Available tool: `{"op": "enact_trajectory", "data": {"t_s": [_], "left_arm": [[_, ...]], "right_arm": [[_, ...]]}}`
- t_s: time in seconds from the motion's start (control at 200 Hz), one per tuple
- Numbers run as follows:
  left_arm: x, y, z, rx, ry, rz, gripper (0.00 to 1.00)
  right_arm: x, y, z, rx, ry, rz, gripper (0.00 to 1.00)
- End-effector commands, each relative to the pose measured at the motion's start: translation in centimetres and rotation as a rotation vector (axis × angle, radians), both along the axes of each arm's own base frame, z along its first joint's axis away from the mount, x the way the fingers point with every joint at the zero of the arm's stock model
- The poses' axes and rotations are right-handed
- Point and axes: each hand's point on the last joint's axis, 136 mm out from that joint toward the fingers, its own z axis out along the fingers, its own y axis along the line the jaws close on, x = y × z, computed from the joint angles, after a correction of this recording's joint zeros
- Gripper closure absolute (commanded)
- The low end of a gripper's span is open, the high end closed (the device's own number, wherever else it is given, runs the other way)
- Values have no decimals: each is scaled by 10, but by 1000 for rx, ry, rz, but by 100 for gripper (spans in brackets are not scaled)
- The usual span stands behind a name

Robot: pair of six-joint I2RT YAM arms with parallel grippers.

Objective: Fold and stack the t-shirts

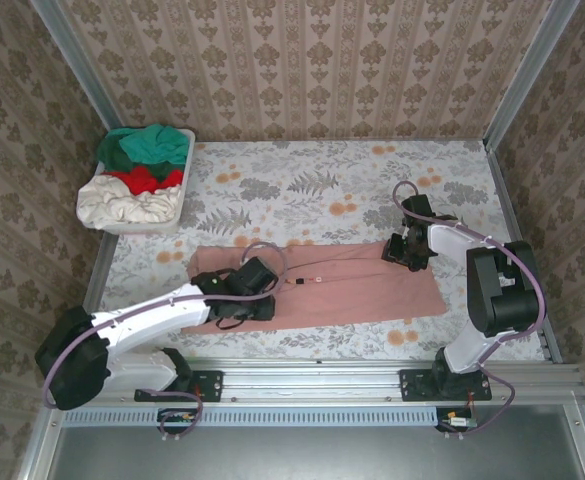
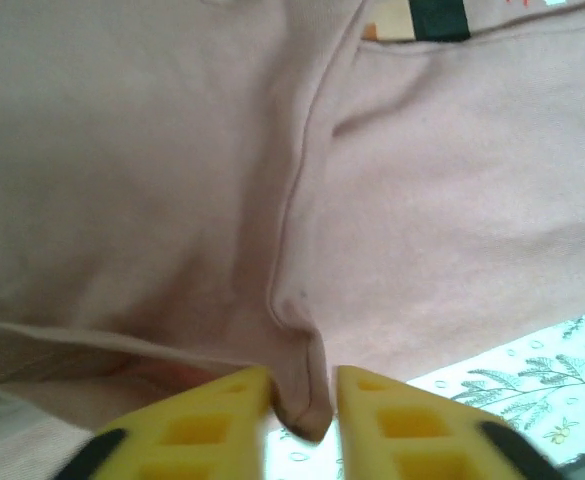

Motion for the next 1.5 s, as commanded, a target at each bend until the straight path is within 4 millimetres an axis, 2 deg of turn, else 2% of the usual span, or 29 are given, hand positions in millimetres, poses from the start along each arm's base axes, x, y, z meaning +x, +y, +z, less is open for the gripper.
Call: {"op": "enact_trajectory", "data": {"t_s": [0.0, 0.115, 0.225, 0.285, 0.38, 0.51, 0.64, 0.705, 0.83, 0.95, 1.16, 1.29, 1.36, 1.435, 1.495], "left_arm": [[-7, -25, 11, -140, 30, 0, 67], [-11, -21, 17, -155, 26, -9, 63], [-9, -25, 41, -233, -23, -31, 58], [-3, -18, 44, -228, -59, -15, 54], [16, 13, 27, -132, -46, 73, 55], [32, 47, -10, -58, 49, 182, 70], [16, 80, -30, 51, 101, 262, 72], [4, 86, -34, 37, 118, 284, 72], [-13, 99, -32, -2, 108, 359, 73], [-19, 111, -23, -26, 67, 406, 72], [-16, 115, -4, -34, 23, 414, 72], [-7, 116, 18, -36, -35, 413, 71], [0, 115, 25, -38, -69, 400, 67], [11, 106, 25, -48, -76, 376, 65], [21, 85, 20, -91, -59, 322, 66]], "right_arm": [[-8, -7, 0, -40, 38, 9, 53], [-8, -5, 3, -31, 28, 13, 52], [-8, -4, 4, -26, 22, 14, 52], [-8, -4, 5, -25, 20, 12, 52], [-6, -2, 7, -15, 9, 8, 52], [-1, 2, 16, -26, -15, 17, 52], [1, 3, 23, -50, -19, 30, 51], [2, 2, 20, -56, -7, 30, 51], [3, 3, 14, -55, 9, 31, 52], [4, 4, 10, -52, 15, 34, 52], [3, 5, 10, -51, 16, 39, 51], [3, 5, 12, -51, 12, 41, 51], [3, 5, 13, -52, 12, 41, 51], [5, 6, 15, -46, 3, 42, 51], [8, 8, 20, -41, -7, 41, 51]]}}
